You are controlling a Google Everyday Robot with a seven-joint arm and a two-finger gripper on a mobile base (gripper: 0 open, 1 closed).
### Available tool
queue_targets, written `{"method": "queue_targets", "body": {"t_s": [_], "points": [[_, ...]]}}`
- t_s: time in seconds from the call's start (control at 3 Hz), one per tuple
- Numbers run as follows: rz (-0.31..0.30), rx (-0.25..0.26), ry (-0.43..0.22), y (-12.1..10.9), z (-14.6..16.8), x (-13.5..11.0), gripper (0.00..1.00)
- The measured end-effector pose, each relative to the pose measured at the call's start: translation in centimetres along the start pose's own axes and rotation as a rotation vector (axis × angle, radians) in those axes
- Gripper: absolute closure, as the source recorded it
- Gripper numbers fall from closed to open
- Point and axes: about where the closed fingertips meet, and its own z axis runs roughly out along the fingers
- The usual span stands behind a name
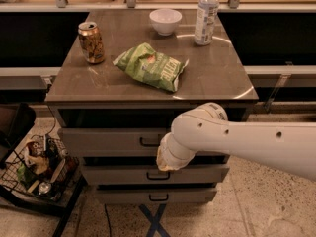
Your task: Close top drawer
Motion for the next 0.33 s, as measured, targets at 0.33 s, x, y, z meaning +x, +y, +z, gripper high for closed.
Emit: {"method": "queue_targets", "body": {"t_s": [0.33], "points": [[0.0, 0.0, 0.0, 0.0, 0.0, 0.0, 1.0]]}}
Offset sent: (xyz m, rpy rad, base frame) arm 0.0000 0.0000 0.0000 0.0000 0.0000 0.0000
